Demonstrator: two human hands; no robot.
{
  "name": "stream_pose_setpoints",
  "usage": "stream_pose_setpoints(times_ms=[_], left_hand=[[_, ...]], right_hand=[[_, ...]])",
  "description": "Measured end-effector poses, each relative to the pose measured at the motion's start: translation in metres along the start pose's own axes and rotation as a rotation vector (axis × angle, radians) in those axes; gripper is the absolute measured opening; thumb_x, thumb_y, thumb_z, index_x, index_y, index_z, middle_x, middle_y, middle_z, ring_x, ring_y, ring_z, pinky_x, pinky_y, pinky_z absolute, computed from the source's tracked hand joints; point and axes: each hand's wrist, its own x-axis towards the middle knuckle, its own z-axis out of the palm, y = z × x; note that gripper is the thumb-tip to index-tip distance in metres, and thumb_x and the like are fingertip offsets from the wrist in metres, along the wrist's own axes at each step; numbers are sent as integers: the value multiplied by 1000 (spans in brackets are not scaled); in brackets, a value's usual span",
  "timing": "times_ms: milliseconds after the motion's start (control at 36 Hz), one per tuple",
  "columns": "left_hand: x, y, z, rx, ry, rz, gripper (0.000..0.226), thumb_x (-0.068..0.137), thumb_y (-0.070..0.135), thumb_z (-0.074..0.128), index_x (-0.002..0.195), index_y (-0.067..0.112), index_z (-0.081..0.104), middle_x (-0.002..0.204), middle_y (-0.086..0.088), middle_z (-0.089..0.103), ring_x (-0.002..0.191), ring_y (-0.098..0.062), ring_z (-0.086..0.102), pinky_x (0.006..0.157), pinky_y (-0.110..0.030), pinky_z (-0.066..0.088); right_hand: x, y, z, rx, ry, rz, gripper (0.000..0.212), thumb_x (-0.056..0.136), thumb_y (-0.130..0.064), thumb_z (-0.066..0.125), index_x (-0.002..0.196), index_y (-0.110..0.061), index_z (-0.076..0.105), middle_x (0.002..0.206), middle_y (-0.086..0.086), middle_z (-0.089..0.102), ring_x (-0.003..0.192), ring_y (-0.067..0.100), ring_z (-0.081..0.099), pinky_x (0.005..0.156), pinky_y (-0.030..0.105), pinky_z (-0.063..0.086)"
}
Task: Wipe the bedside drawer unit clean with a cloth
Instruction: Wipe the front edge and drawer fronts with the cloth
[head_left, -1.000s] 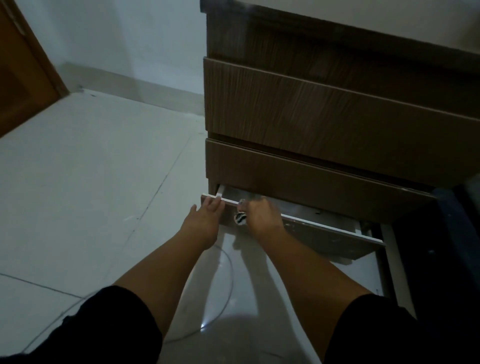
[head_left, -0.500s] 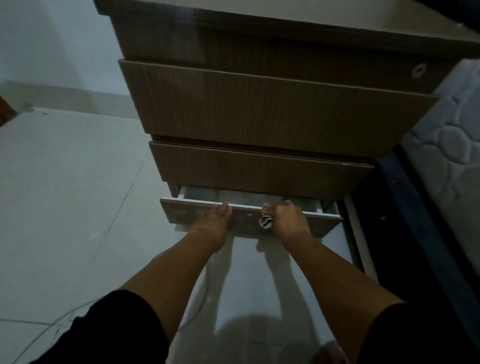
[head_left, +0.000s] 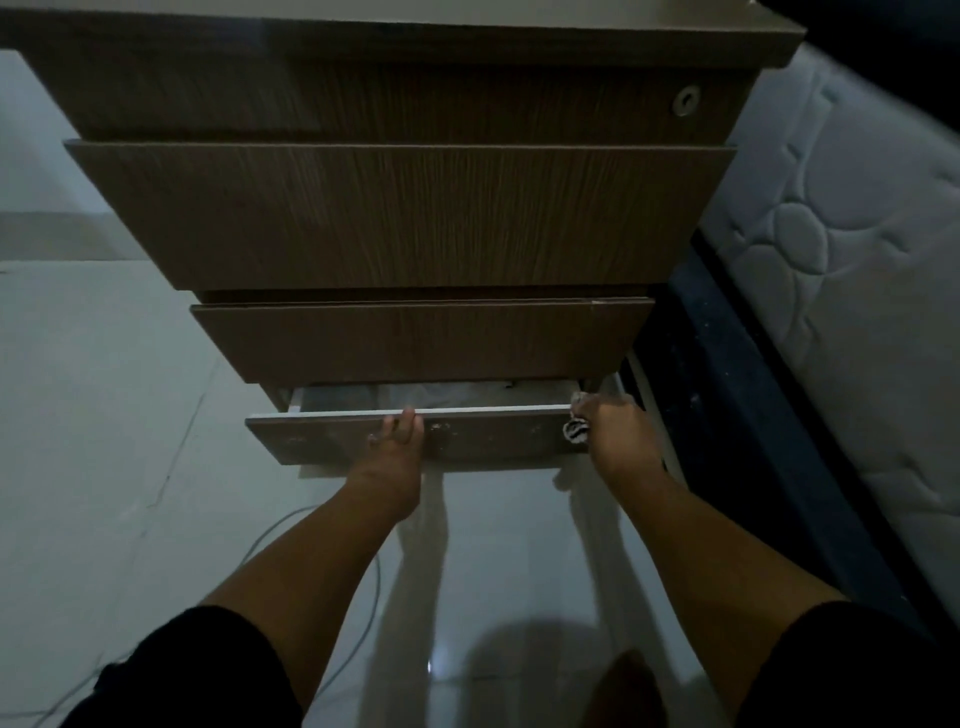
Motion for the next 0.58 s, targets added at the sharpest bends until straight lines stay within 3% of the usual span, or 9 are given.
stream_pose_setpoints(times_ms=[111,306,444,583], left_hand=[[5,-1,-4,18,5,-2,85,91,2,49,153,12,-9,159,-4,-19,149,-26,-13,121,-39,8],[22,6,-7,-1,51,-38,85,91,4,49,153,11,-9,159,-6,-20,148,-26,-13,121,-40,7],[29,17,2,-105,116,-112,86,91,6,49,153,13,-11,158,-7,-23,149,-27,-12,121,-42,6],[33,32,3,-227,89,-276,92,91,20,56,151,27,-13,153,-20,-31,145,-38,-19,119,-50,8]], right_hand=[[-7,9,-1,-76,105,-1,22,93,-12,55,112,-13,63,107,7,66,97,20,60,85,30,52],[-13,14,-2,-76,58,16,40,74,-8,75,113,-10,66,114,9,61,99,23,61,85,30,52],[-10,9,4,58,77,99,45,82,-3,66,125,-14,59,125,9,53,102,23,60,90,28,51],[-4,-7,8,274,150,183,44,80,7,60,120,-11,63,122,12,55,98,26,61,85,24,48]])
